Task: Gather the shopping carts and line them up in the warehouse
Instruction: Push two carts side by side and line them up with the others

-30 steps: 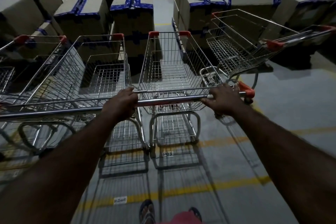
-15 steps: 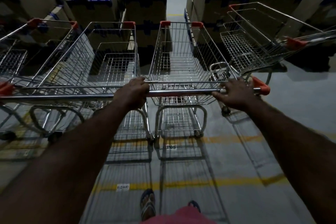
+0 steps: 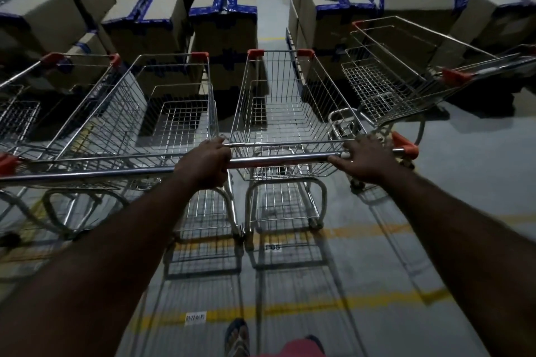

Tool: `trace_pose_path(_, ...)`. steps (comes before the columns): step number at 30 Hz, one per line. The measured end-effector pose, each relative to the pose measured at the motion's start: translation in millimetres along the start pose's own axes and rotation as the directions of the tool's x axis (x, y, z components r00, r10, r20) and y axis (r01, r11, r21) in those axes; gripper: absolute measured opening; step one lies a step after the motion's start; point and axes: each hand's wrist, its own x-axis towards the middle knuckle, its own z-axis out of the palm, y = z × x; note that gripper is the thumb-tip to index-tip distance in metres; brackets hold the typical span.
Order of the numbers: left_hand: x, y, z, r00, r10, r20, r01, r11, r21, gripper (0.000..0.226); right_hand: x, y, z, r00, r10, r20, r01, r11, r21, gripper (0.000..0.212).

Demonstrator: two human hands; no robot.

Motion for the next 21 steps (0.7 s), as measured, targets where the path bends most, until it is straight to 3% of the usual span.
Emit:
trace_pose_path(3, 15.8, 14.4, -28.4, 0.976, -0.064, 0.206, 0.047, 0.995, 0.086, 0.029, 5.4, 0.3, -2.9, 0.999, -0.013, 0.053, 0.007, 0.993, 0.12, 0.108)
trace_pose_path(6, 46.7, 37.0, -58.7, 0.939, -0.055, 0.338, 0.057, 0.998, 0.004, 0.06, 8.0, -5.6, -19.8, 0.999, -0.026, -0.022, 0.031, 0.967, 0.252, 0.087)
trace_pose_path(10, 84.0, 88.7, -78.0, 0.968, 0.042, 0.249, -0.051, 0.998, 0.027, 0.078, 9.4, -4.5, -53.3, 0.985, -0.082, -0.151, 0.111, 0.974, 0.195, 0.074)
trace_pose_path(21, 157.1, 259.0, -117.7, 0.969, 0.248, -0.003, -0.248, 0.969, -0.013, 0.066, -13.0, 117.8, -117.1, 0.955, 0.0, -0.298, 0.056, 0.982, 0.178, 0.063)
